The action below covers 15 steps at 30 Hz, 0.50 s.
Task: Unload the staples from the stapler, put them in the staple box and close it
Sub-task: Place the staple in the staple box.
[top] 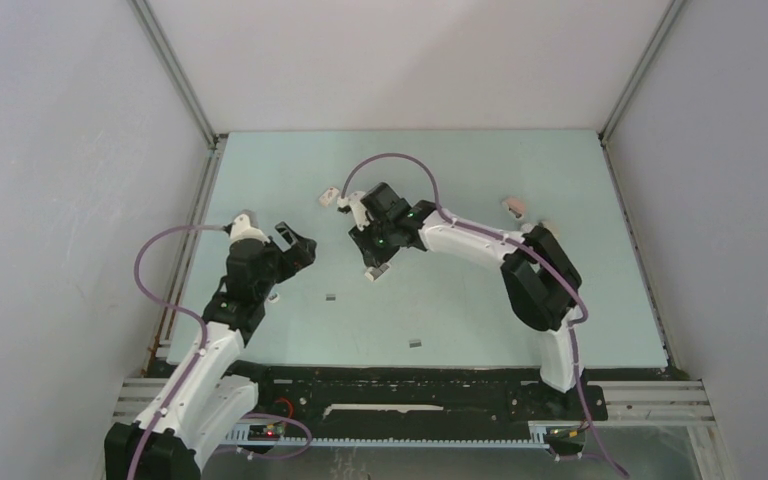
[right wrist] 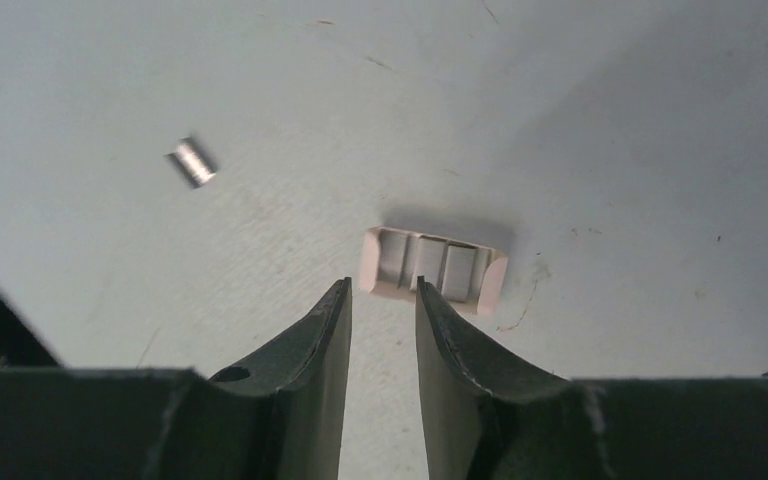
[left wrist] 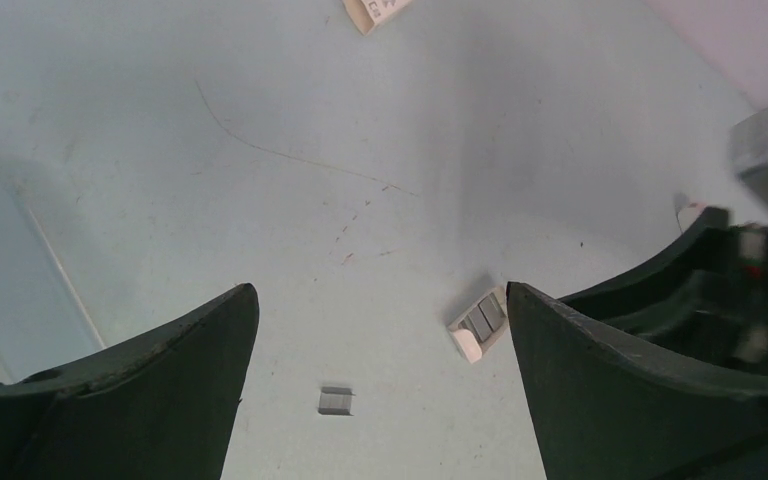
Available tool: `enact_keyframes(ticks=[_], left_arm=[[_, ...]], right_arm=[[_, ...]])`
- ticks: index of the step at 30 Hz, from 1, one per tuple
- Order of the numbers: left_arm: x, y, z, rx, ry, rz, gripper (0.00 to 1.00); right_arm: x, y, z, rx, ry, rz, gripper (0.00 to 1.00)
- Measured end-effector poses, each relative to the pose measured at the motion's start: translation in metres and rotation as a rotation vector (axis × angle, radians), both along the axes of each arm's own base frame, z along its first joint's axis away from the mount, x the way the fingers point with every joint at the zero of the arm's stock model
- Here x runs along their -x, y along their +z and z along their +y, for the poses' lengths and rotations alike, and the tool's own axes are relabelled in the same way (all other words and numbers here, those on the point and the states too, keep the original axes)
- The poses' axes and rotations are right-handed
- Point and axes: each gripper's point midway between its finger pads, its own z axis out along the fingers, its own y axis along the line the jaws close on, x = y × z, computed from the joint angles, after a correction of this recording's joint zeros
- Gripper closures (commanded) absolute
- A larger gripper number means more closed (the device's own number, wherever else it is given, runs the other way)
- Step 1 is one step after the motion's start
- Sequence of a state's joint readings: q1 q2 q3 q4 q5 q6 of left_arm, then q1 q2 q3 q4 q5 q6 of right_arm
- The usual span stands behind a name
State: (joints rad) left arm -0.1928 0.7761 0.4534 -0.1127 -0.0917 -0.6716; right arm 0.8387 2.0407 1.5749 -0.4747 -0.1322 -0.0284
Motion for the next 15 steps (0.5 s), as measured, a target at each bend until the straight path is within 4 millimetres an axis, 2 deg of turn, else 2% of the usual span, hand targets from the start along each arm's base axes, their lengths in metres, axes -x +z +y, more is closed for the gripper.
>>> enact_keyframes(ticks=[2,5,8,10,15], left_arm=[[0.001,0.0,-0.003,-0.01,-0.034,-0.002,0.05],[0.004,-0.003,-0.013,-0.033,-0.128,0.009,0.1],[0.007,-0.011,-0.023,-0.059,-0.226,0.056,0.18],[0.008,-0.017,-0.03,-0.07,-0.29,0.103,0.24],[0.006,-0.025,-0.047,-0.097,-0.457,0.235,0.36]], right_arm=[[0.004,0.019,0.0,-0.048,0.053,0.007,0.53],[0.017,0.05,-0.003,-0.142,0.207,0.062,0.4],[0.023,0.074,-0.018,-0.229,0.328,0.098,0.33],[0.025,0.085,-0.032,-0.269,0.377,0.117,0.29],[0.028,0.102,-0.065,-0.356,0.425,0.134,0.27]])
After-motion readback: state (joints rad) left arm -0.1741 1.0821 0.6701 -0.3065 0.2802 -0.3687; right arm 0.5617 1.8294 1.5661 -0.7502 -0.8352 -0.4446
